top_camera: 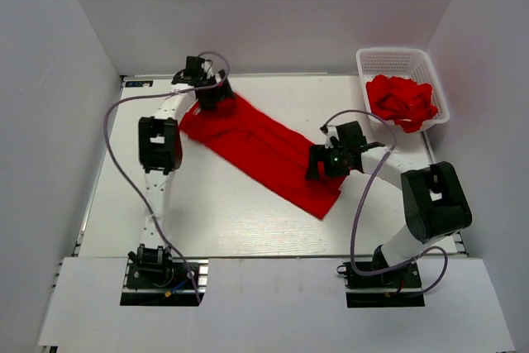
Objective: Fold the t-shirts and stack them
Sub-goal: Rotate the tshirt 90 degrees
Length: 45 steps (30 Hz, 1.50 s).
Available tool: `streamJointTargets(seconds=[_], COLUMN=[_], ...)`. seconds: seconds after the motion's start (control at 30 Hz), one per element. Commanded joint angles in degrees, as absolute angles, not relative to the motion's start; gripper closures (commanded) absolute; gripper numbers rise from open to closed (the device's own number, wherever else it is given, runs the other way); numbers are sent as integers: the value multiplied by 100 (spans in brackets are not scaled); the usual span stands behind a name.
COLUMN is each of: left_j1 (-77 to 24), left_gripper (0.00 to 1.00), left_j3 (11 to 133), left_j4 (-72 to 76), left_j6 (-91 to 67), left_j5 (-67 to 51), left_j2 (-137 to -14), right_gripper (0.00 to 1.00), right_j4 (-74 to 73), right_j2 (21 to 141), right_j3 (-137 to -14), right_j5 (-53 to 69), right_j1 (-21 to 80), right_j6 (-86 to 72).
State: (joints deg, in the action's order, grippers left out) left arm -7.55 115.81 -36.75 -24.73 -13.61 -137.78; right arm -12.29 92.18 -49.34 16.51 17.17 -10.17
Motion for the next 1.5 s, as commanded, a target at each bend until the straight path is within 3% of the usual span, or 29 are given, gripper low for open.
streamJointTargets(seconds=[0.0,0.07,0.17,0.27,0.5,0.63,0.87,1.07,1.3,1.47], left_j1=[-931,-1037,-1195,-1493,-1828,-1881,-1881,-1819,-1714,-1662], left_gripper=[0,0,0,0,0,0,0,0,0,0], left_j3=[13353,14159,13571,14211,14098,14159,14054,14054,13923,13185], left_j4=[-3551,-2790,-760,-283,702,563,510,220,-508,-2080], left_j6=[-2652,-3056,-4234,-4770,-4852,-4641,-4386,-3912,-3095,-2313], left_j5=[-2590,-3215,-3586,-3480,-2822,-2637,-2435,-2145,-2031,-1645], left_j2=[-15807,-16337,-16496,-16918,-16919,-16841,-16498,-15839,-14504,-13098], right_gripper=[10,10,10,10,10,10,10,10,10,10], right_j4=[-2197,-2268,-2380,-2435,-2408,-2610,-2470,-2164,-1766,-2223], right_j2=[9202,9272,9490,9868,10229,10617,10152,9466,8781,8201], right_j3=[-4457,-4342,-4508,-4833,-5800,-6415,-6495,-6671,-6583,-6197], right_j5=[2012,2581,2917,3119,2963,2514,1821,-391,-396,-773], right_j1=[2422,2810,3574,4418,5473,5984,6477,6495,6504,6601], right_j6=[-300,-55,-27,368,106,-149,-536,-1204,-968,-221])
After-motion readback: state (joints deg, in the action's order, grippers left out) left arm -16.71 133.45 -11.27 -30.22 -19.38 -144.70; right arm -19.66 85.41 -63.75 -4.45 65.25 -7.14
